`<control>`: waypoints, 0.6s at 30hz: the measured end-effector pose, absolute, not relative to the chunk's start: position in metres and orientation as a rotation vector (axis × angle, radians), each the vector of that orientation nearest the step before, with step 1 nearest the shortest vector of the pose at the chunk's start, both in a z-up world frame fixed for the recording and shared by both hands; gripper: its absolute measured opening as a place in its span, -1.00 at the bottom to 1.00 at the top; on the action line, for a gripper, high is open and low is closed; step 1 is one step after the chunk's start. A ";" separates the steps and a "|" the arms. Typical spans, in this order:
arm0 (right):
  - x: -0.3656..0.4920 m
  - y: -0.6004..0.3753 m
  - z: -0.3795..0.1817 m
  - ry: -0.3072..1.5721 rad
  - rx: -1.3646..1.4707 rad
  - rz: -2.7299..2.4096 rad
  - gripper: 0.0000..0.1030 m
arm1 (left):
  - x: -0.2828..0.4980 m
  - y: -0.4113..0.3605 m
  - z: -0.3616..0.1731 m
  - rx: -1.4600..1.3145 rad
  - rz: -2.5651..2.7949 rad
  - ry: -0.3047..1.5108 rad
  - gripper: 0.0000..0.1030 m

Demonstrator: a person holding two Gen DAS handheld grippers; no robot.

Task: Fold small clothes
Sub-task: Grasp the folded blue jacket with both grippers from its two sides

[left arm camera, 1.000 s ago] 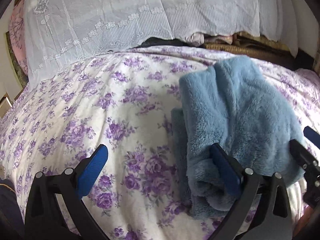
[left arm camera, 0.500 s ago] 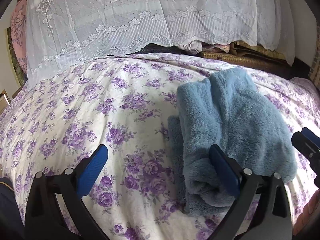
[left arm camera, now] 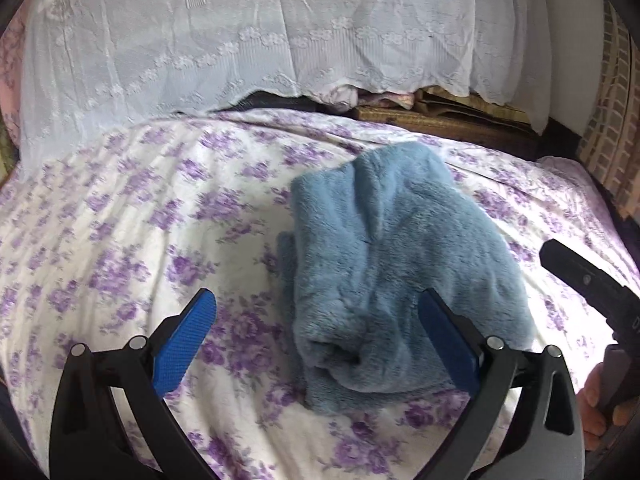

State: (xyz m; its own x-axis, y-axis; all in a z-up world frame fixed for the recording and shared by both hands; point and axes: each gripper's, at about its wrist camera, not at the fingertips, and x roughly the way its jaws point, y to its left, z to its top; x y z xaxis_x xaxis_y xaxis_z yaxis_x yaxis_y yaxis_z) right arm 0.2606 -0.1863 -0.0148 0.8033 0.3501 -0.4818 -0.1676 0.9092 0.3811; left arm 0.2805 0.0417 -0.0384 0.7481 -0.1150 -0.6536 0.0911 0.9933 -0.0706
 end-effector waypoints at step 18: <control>0.277 -0.206 -0.034 0.660 0.573 0.395 0.74 | 0.344 0.089 -0.098 -0.573 -0.522 1.028 0.91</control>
